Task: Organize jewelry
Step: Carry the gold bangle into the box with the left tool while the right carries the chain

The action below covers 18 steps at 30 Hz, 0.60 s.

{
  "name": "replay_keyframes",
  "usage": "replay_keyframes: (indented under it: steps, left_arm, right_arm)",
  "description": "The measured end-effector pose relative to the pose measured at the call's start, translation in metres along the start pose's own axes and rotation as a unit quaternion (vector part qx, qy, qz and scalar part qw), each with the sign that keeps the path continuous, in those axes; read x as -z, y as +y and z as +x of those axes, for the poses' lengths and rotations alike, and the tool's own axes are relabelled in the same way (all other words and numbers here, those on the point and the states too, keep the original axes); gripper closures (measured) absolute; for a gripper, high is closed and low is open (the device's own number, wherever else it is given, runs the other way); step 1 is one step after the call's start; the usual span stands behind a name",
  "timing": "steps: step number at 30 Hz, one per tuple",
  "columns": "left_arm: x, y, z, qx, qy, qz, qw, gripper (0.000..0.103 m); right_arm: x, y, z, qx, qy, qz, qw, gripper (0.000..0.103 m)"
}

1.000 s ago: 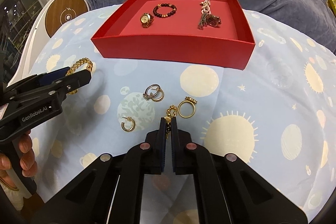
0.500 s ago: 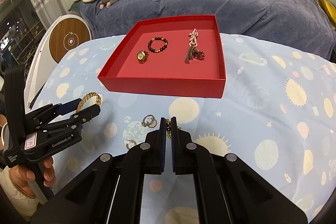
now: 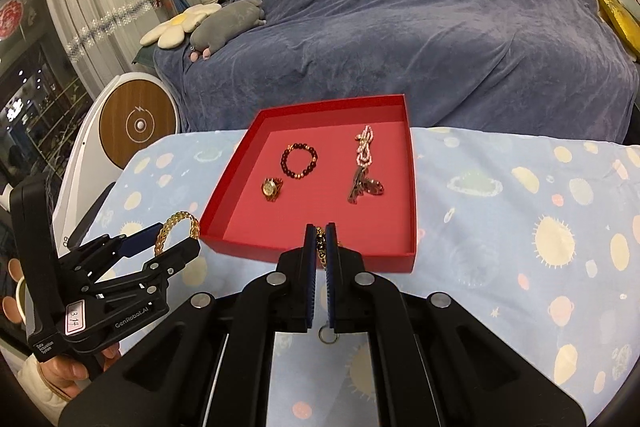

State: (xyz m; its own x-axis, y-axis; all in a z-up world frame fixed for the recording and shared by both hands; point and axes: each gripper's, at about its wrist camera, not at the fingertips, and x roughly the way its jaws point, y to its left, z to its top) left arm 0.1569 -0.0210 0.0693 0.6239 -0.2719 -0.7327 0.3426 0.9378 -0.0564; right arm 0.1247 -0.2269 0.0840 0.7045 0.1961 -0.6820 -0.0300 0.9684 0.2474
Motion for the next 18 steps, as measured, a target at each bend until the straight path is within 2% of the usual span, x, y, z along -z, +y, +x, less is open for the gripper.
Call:
replay_keyframes:
  steps: [3,7,11,18]
  left_arm:
    - [-0.019,-0.006,0.009,-0.007,-0.013,0.007,0.9999,0.049]
    - [-0.033,-0.011,0.034,-0.011,-0.011,0.01,0.9998,0.049]
    - [-0.03,-0.009,0.061,-0.016,0.01,0.003,0.9998,0.049]
    - [-0.018,-0.005,0.088,-0.019,0.036,-0.005,0.9991,0.048]
  right_arm:
    - [-0.015,-0.001,0.012,0.006,-0.003,-0.003,1.0,0.1]
    - [-0.02,-0.002,0.034,0.007,0.003,-0.004,1.0,0.1]
    - [-0.014,-0.004,0.061,0.013,0.024,-0.009,1.0,0.1]
    - [-0.002,-0.011,0.088,0.026,0.05,-0.015,0.998,0.099]
